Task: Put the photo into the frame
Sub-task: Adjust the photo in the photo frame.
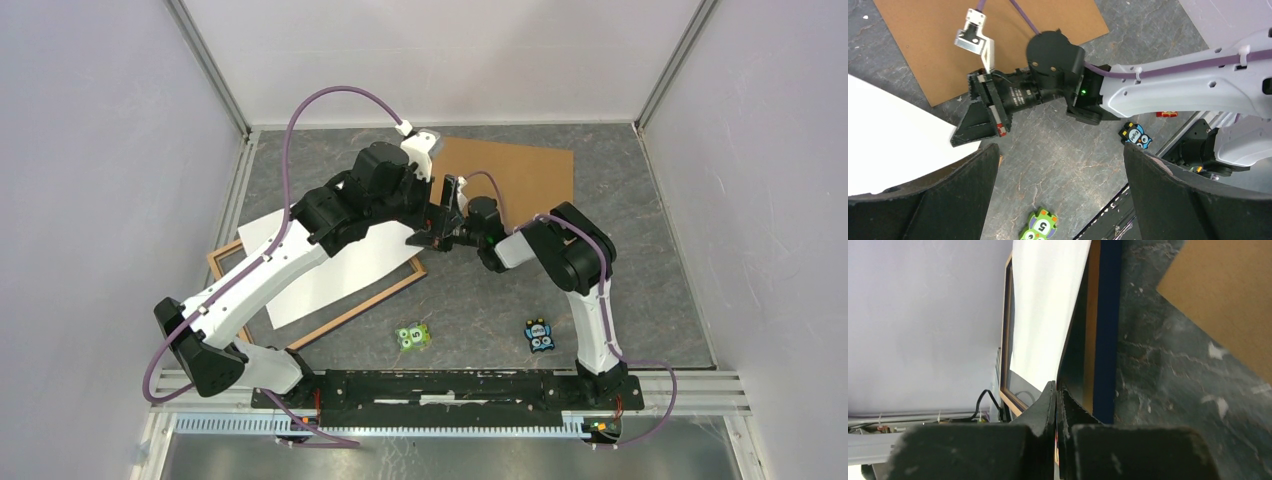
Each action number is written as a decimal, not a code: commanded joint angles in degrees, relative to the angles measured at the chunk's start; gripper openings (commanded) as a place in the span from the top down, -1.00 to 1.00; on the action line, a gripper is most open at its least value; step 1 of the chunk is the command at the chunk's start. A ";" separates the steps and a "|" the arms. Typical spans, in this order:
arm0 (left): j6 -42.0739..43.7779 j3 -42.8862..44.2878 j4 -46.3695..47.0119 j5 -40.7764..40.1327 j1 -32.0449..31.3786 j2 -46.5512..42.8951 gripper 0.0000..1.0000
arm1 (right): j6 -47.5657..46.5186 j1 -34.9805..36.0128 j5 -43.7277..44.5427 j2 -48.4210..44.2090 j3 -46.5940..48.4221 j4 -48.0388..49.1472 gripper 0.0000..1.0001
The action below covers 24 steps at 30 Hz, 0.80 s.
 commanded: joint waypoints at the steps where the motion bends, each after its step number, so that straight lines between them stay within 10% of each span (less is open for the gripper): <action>1: 3.43 -0.52 2.39 -0.85 -0.46 -0.15 -1.00 | -6.30 -0.34 -9.77 0.47 8.19 -14.04 1.00; 8: 3.08 -0.50 2.37 0.08 -0.54 0.09 -1.00 | -16.25 -0.96 -11.03 -1.95 13.62 -30.58 1.00; 24: 2.46 -0.63 2.72 1.95 -0.57 0.86 -1.00 | -7.92 5.34 1.46 -6.65 4.06 -19.00 1.00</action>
